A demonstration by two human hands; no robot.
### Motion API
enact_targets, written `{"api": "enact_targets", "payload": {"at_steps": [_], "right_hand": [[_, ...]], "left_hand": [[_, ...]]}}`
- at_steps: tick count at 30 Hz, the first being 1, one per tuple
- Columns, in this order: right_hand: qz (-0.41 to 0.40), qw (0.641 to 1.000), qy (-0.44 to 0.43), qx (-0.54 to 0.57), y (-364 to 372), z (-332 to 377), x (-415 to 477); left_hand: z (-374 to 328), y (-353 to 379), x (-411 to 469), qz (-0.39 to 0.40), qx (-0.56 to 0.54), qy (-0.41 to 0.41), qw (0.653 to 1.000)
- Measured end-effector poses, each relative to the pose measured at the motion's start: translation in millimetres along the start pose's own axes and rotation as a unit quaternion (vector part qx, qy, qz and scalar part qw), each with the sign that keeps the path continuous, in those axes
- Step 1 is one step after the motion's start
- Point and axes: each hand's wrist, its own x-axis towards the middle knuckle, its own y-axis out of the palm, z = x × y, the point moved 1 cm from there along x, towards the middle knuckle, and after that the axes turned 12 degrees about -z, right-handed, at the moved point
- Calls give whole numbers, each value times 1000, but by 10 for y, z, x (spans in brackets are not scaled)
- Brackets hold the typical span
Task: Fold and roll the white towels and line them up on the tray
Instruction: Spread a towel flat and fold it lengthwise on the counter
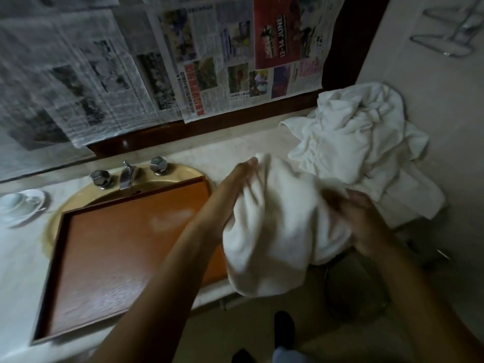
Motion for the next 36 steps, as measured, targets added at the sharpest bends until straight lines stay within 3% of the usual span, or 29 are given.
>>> {"api": "enact_targets", "payload": {"at_steps": [2,4,5,8,9,10,11,12,13,15,17,18,19,21,22,24,27,30,32,34,36], "right_hand": [[-73,996,7,55,-298,96,-83],[-114,988,14,105,-612,165,-164],[-109,982,20,150,-801,199,-202],[47,946,95,307,-1047,342,-328],[37,946,81,313,-1124,333,-348],[16,969,47,241,-1219,361,-379],[-82,985,23,151,-1289,347,-384],[-159,986,-28,40,-1297,311,-386],[-175,984,-45,-10,-1279,248,-403],[-82,981,-39,-171,-1201,141,-465],[85,939,3,-334,-1157,6,-486],[168,920,8,-353,-1078,-9,-498],[195,925,4,-325,-963,11,-514],[117,970,-44,-207,-725,52,-477],[87,973,-92,-193,-575,84,-454],[129,957,-99,-239,-356,87,-396],[148,931,-33,-333,-247,-60,-303],[57,923,-129,-359,-356,59,-208],[9,920,-205,-334,-432,263,-186],[-14,915,-266,-302,-415,446,-188],[20,910,-313,-273,-271,628,-257]], "left_hand": [[146,21,-5,-87,16,-39,995],[327,-85,-167,-34,-25,-32,999],[386,-117,-232,-15,-46,-19,999],[426,-108,-390,7,-10,19,1000],[438,-108,-371,-15,3,39,999],[431,-125,-371,-56,9,66,996],[405,-149,-351,-94,1,92,991],[362,-177,-324,-117,-9,119,986],[309,-202,-309,-120,-12,141,983],[138,-182,-344,-79,6,174,982],[-25,-82,-432,-11,34,206,978],[-96,-18,-482,24,46,228,972],[-157,55,-521,61,59,255,963],[-245,196,-582,142,88,307,937],[-274,258,-607,181,101,328,922],[-332,344,-640,227,121,361,896],[-374,299,-591,178,167,406,881],[-325,34,-510,57,236,405,882],[-251,-137,-476,-2,316,414,854],[-162,-246,-443,6,402,369,838],[-129,-239,-455,52,431,323,841]]}}
